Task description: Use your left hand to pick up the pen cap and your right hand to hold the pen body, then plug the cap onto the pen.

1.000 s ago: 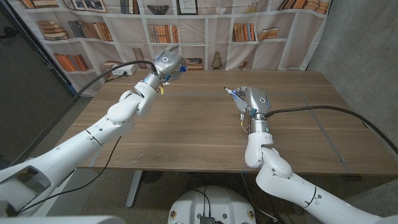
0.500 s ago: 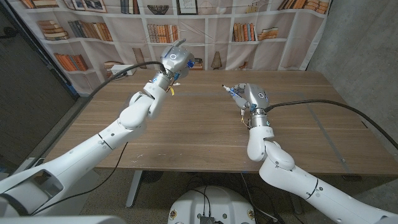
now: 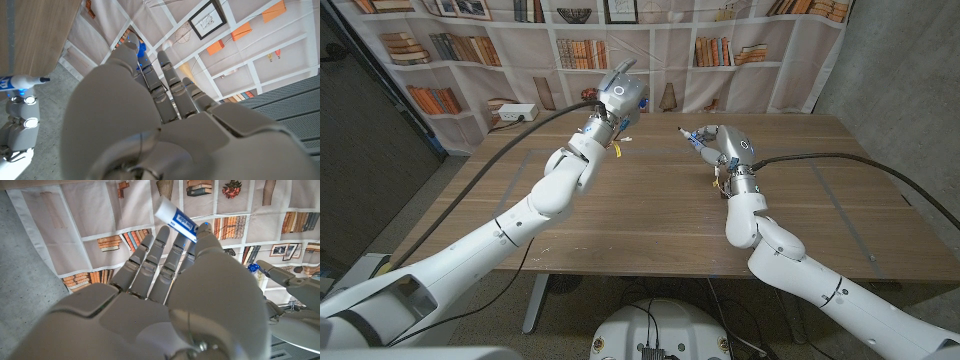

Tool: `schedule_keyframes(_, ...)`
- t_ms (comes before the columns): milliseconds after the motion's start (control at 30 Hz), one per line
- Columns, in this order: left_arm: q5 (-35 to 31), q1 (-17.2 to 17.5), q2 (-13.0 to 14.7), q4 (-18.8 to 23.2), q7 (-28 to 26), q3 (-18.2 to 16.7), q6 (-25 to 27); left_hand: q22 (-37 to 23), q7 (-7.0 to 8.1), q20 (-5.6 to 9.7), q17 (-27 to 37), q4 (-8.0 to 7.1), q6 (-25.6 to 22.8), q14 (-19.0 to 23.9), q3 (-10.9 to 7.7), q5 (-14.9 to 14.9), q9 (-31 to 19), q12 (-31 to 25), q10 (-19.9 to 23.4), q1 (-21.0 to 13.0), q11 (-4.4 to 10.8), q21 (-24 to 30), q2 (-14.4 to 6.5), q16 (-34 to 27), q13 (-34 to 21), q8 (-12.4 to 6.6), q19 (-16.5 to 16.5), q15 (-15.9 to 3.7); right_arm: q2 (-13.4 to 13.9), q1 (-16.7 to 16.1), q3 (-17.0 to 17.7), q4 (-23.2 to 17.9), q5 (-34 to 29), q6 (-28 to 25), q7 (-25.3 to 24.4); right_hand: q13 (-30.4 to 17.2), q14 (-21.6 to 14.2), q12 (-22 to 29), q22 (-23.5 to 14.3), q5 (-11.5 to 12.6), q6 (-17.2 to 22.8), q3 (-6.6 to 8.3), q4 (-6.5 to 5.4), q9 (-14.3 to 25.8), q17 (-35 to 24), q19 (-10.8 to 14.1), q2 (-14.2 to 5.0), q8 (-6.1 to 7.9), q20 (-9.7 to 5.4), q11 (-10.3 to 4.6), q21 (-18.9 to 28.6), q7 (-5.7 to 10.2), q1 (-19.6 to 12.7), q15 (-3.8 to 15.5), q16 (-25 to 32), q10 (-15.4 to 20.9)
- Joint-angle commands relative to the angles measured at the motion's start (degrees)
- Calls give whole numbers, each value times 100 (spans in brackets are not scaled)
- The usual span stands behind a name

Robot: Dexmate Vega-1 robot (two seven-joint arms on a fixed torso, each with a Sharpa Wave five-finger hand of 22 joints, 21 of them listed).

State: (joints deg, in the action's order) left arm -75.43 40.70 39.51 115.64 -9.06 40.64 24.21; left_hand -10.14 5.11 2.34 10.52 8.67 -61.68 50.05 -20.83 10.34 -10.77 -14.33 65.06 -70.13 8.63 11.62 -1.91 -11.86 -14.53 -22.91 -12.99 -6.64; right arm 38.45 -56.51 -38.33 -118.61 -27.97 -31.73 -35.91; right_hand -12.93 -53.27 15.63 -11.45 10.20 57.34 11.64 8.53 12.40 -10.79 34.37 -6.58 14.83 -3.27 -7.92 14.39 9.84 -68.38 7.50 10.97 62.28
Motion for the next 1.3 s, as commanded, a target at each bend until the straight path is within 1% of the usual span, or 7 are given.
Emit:
schedule_keyframes(33, -382, -57, -328, -18, 158, 171, 144, -2, 15, 212, 20, -157, 36, 37, -180, 23, -33, -17, 418, 20, 344, -15, -10, 17, -473, -18, -4, -537, 0, -13, 240, 119, 238, 437, -57, -14, -82, 45, -20, 34, 319, 118, -54, 21, -32, 37, -108, 28, -649, -393, -12, 254, -52, 584, 50, 423)
schedule_keyframes(500, -196, 11, -172, 221, 138, 133, -169, -2, 14, 201, 21, -168, 81, 10, -203, 22, -36, 13, 420, 37, 341, -21, 0, 33, -493, -5, 11, -536, -189, 83, 111, 211, 97, 281, -106, -9, -93, 40, -20, 30, 328, 124, -48, 18, -29, 43, -102, 26, -652, -394, -12, 251, -57, 584, 43, 425)
schedule_keyframes(667, -33, 41, -46, 337, 278, 82, -317, -2, 28, 202, 21, -165, 89, 0, -212, 22, -38, 19, 421, 33, 340, -22, 3, 39, -499, -3, 14, -541, -198, 110, 33, 203, -70, 198, -153, -11, -100, 44, -20, 29, 329, 126, -46, 17, -31, 44, -101, 24, -654, -393, -12, 251, -60, 587, 45, 432)
schedule_keyframes(900, -101, 16, 91, 369, 381, 64, -426, -2, 31, 197, 23, -172, 103, -15, -223, 22, -40, 32, 423, 42, 342, -25, 3, 43, -509, 0, 25, -533, -168, 139, -133, 168, -479, -6, -221, -15, -116, 43, -22, 29, 325, 124, -52, 17, -35, 48, -103, 18, -655, -395, -11, 251, -55, 587, 49, 429)
schedule_keyframes(1000, -148, -13, 110, 351, 377, 75, -471, -2, 30, 200, 24, -172, 104, -17, -228, 23, -40, 35, 423, 41, 342, -26, 0, 43, -512, 0, 27, -536, -211, 165, -237, 220, -736, -143, -316, -13, -123, 42, -22, 29, 327, 124, -52, 16, -36, 47, -104, 18, -655, -394, -12, 250, -55, 587, 52, 429)
schedule_keyframes(1100, -337, -47, 125, 326, 326, 121, -484, -2, 20, 196, 25, -177, 116, -22, -236, 22, -42, 43, 425, 46, 342, -26, -1, 44, -519, 2, 30, -534, -243, 192, -351, 292, -974, -241, -386, -15, -126, 43, -22, 29, 330, 126, -45, 16, -37, 48, -100, 18, -653, -393, -12, 249, -64, 594, 51, 431)
schedule_keyframes(1300, -675, -100, 161, 297, 241, 179, -520, -1, 41, 198, 28, -183, 106, -18, -246, 21, -43, 55, 427, 57, 345, -27, 1, 39, -531, -5, 34, -530, -199, 192, -426, 257, -1171, -380, -252, -17, -132, 45, -22, 31, 336, 121, -49, 16, -37, 51, -94, 17, -652, -392, -12, 249, -60, 590, 50, 437)
